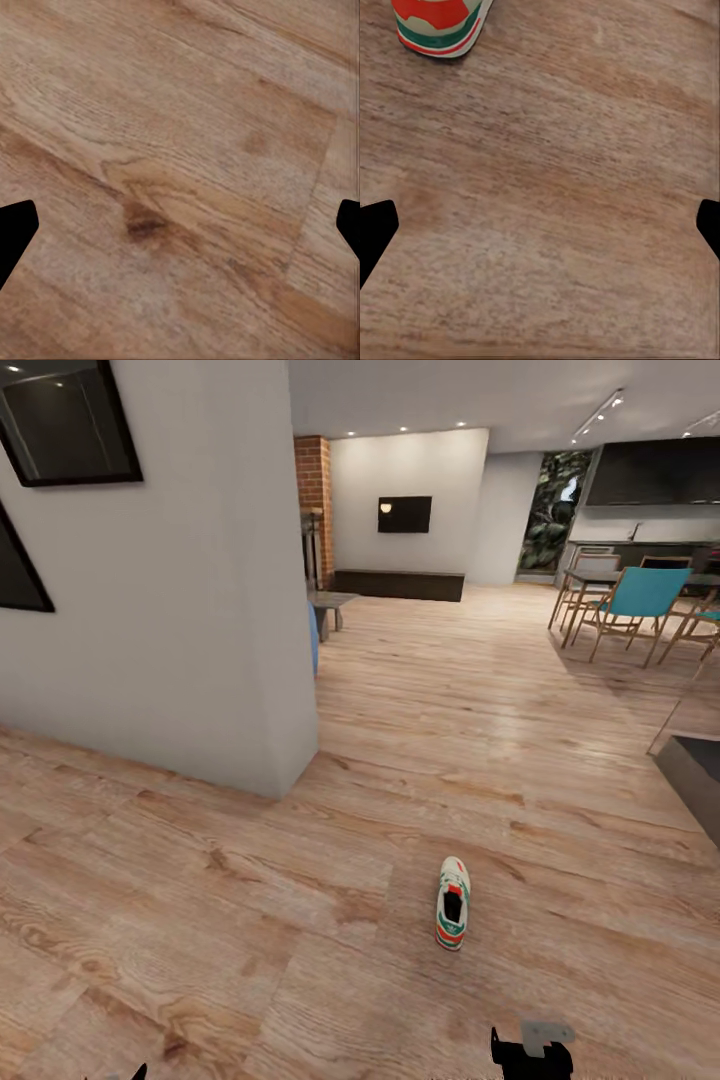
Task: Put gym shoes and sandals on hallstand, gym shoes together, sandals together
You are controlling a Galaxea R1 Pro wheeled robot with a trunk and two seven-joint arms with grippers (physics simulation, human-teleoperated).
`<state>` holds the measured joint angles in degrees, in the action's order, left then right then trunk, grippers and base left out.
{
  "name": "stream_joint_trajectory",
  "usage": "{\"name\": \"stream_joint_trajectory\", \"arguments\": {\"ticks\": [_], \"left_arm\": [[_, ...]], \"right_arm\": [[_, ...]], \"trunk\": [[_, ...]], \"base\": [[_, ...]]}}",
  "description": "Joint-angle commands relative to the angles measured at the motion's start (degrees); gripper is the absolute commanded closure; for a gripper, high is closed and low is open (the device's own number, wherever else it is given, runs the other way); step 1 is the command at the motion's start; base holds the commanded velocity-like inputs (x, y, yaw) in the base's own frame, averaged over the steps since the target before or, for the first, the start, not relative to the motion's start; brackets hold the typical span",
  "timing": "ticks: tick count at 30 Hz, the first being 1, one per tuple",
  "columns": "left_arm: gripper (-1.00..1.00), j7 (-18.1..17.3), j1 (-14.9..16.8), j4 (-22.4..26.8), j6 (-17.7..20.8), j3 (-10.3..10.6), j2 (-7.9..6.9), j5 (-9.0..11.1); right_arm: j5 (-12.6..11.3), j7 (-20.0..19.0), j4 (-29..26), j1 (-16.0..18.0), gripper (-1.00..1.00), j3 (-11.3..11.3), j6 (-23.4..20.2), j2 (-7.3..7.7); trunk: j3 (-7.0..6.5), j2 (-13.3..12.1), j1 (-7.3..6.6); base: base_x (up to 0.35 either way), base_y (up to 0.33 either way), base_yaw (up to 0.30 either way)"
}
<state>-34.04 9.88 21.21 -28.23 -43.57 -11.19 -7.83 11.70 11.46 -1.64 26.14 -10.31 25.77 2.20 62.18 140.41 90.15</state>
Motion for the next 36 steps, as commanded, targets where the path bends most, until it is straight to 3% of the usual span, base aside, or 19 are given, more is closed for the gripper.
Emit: {"name": "stream_joint_trajectory", "arguments": {"ticks": [1, 10, 28, 36], "left_arm": [[-1.0, -0.24, 0.07, -0.01, -0.33, -0.48, 0.02, -0.59], [-1.0, -0.24, 0.1, 0.05, -0.33, -0.46, 0.03, -0.53], [-1.0, -0.22, 0.19, 0.25, -0.29, -0.62, 0.13, -0.52], [-1.0, 0.71, 1.23, -0.11, 0.32, -0.6, 0.91, -0.76]], "right_arm": [[0.6, 0.23, 0.1, 0.05, -1.0, -0.42, 0.16, -0.01], [0.6, 0.22, 0.08, 0.05, -1.0, -0.42, 0.16, -0.01], [0.59, 0.21, 0.02, 0.05, -1.0, -0.42, 0.16, -0.01], [0.53, 0.21, -0.08, 0.05, -1.0, -0.43, 0.16, -0.11]], "trunk": [[0.02, 0.02, -0.01], [-0.2, 0.02, -0.01], [-0.64, 0.02, -0.01], [-0.83, 0.02, -0.01]], "base": [[0.026, 0.0, -0.255], [0.129, 0.08, -0.255], [0.214, 0.199, -0.255], [0.043, 0.042, -0.255]]}}
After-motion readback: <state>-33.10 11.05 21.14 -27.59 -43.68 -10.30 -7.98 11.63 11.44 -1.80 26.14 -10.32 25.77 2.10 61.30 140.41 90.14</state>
